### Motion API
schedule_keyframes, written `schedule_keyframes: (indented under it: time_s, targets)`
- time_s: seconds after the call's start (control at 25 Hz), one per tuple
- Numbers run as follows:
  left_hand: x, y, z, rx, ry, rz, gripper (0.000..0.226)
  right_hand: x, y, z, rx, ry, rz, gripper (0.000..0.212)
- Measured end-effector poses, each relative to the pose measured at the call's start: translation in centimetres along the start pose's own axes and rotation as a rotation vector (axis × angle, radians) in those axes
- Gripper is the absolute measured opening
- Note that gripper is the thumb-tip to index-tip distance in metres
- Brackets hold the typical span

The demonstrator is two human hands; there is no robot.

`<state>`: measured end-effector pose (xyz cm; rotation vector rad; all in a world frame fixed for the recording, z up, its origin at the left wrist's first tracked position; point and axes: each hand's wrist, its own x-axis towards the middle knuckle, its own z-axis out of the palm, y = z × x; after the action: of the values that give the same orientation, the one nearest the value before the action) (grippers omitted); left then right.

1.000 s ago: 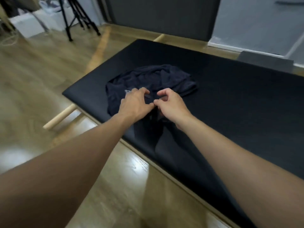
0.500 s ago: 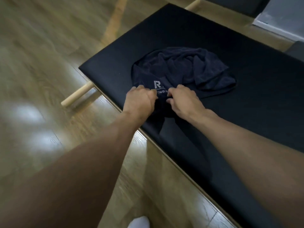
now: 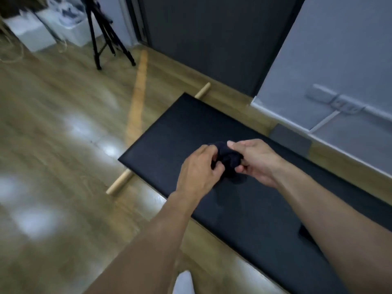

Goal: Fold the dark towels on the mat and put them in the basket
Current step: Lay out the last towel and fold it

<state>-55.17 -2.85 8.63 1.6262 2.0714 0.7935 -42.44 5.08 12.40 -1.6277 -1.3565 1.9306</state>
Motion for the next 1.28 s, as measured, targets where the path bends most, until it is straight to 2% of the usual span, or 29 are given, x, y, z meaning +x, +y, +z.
schedule_keyframes:
  time_s: [0.08,0.2,0.32,0.4,0.52,0.56,0.68,0.76,0.88,1.0,1.08,1.28]
  targets:
    - [1.1,7.4,-7.6,-0.077,-0.005,0.039,0.025,-7.2,-7.2,-1.5,0.0,0.046,-0.065,0.026]
    - [1.9,18.4,-18.1,-0.174,-0.037,0.109,0.01,-18.6,-16.8,-2.9,0.001,0.128,-0.248,0.032]
    - [2.3,27.2,-24.9,-0.207,-0.067,0.212,0.013,-27.8,-22.6,-5.3,-0.076,0.261,-0.417,0.017]
    - [0.8,32.0,-28.8,-0.287,-0.026,0.237,0.018,-33.3,-24.7,-7.5,-0.114,0.383,-0.499,0.01]
    - [-2.4,37.1,-33.8,-0.306,0.168,0.284,0.024,-39.8,-25.2,-10.9,-0.235,0.621,-0.625,0.003]
    - [-3.3,38.2,-35.1,-0.318,0.221,0.279,0.024,-41.7,-25.0,-11.8,-0.283,0.687,-0.651,0.006]
    - [-5.2,40.3,-38.4,-0.422,0.219,0.263,0.019,-46.0,-25.1,-13.6,-0.383,0.738,-0.704,0.011]
    - [-6.6,41.9,-40.3,-0.346,0.177,0.324,0.018,-48.9,-25.4,-14.6,-0.425,0.799,-0.77,0.013]
    - [-8.6,43.5,-42.9,-0.11,0.19,0.446,0.008,-53.2,-25.1,-15.9,-0.572,0.862,-0.848,0.018]
    - [-9.9,43.7,-44.2,0.119,0.236,0.452,0.013,-55.5,-24.0,-17.6,-0.819,0.797,-0.741,0.016]
    - [-10.8,43.7,-43.9,0.246,0.286,0.429,0.018,-56.1,-23.5,-18.7,-0.957,0.822,-0.656,0.021]
    - [-9.8,43.2,-41.4,0.475,0.325,0.407,0.023,-55.7,-23.0,-21.4,-1.075,0.929,-0.554,0.023]
